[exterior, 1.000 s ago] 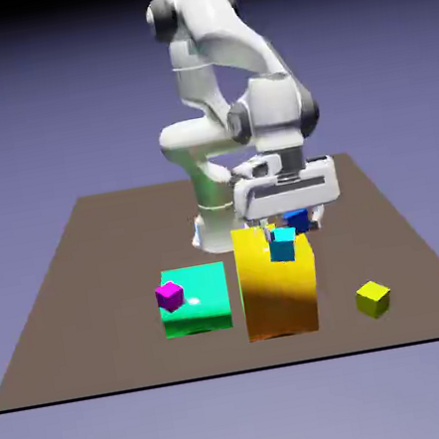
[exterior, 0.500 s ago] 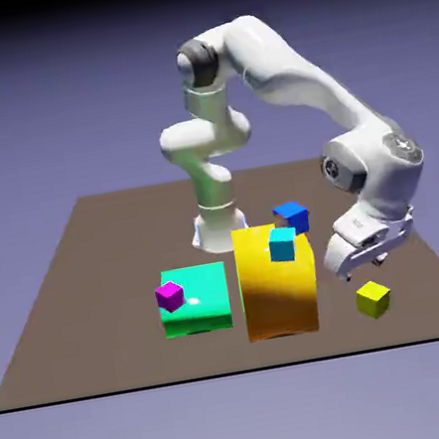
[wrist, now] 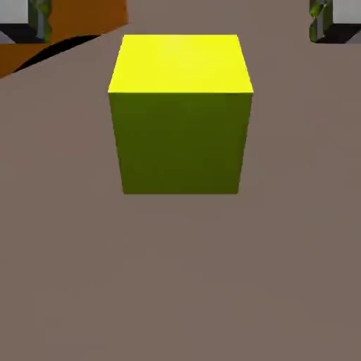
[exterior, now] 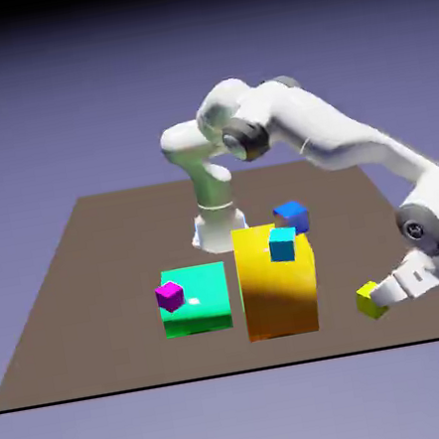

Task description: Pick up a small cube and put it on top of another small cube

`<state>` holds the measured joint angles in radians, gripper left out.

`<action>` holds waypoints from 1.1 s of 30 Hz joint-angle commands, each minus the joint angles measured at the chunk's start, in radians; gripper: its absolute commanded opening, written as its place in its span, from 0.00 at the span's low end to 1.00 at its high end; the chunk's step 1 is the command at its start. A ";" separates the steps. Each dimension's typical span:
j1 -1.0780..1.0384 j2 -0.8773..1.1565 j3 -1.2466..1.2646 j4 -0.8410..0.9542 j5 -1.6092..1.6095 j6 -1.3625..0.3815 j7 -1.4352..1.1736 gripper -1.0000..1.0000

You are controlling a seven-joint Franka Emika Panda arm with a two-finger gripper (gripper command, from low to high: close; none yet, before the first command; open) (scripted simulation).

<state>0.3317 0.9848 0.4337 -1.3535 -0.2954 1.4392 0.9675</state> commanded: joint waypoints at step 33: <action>-0.304 -0.600 -0.183 -0.272 0.278 -0.252 -0.075 0.00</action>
<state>0.0274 0.3852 0.2509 -1.6254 -0.0157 1.1874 0.8926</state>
